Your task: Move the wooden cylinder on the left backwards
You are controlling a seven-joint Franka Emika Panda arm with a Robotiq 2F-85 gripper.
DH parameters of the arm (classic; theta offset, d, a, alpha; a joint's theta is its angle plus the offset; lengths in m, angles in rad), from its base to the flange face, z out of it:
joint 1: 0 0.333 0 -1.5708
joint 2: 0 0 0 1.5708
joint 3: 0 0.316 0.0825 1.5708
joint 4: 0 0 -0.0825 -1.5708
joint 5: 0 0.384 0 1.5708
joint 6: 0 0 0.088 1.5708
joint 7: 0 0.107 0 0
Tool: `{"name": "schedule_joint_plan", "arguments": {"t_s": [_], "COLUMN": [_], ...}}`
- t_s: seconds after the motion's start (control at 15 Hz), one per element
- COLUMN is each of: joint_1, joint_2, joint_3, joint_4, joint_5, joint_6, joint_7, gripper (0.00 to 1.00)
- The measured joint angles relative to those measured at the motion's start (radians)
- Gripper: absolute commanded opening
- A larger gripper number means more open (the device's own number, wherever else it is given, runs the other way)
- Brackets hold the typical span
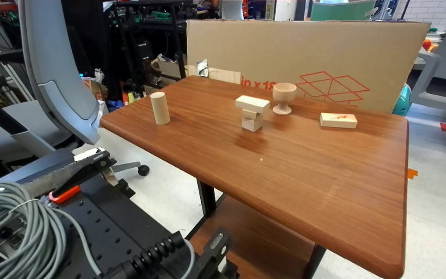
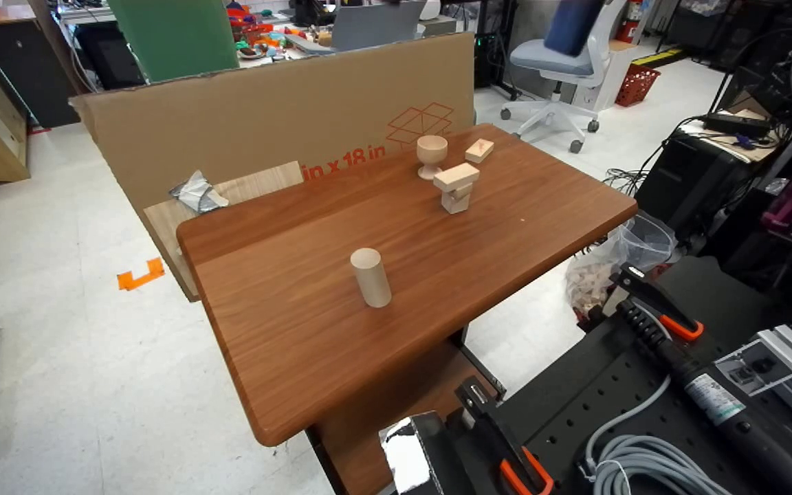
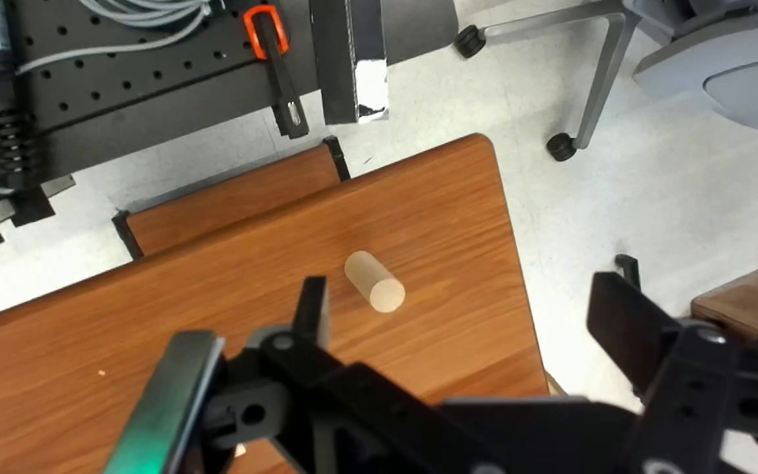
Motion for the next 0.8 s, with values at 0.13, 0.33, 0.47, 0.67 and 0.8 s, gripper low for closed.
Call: {"name": "schedule_joint_plan", "arguments": {"t_s": [0.13, 0.33, 0.47, 0.67, 0.8], "joint_1": [-0.001, -0.004, -0.004, -0.003, 0.000], "joint_2": [0.093, 0.222, 0.295, 0.386, 0.435], "joint_3": [0.014, 0.028, 0.030, 0.030, 0.030], "joint_4": [0.040, 0.117, 0.170, 0.235, 0.266], "joint_5": [-0.061, -0.165, -0.221, -0.289, -0.332], "joint_6": [0.059, 0.105, 0.105, 0.105, 0.105], "joint_7": [0.026, 0.096, 0.137, 0.187, 0.215], "gripper": [1.00, 1.00, 1.00, 1.00, 1.00]}}
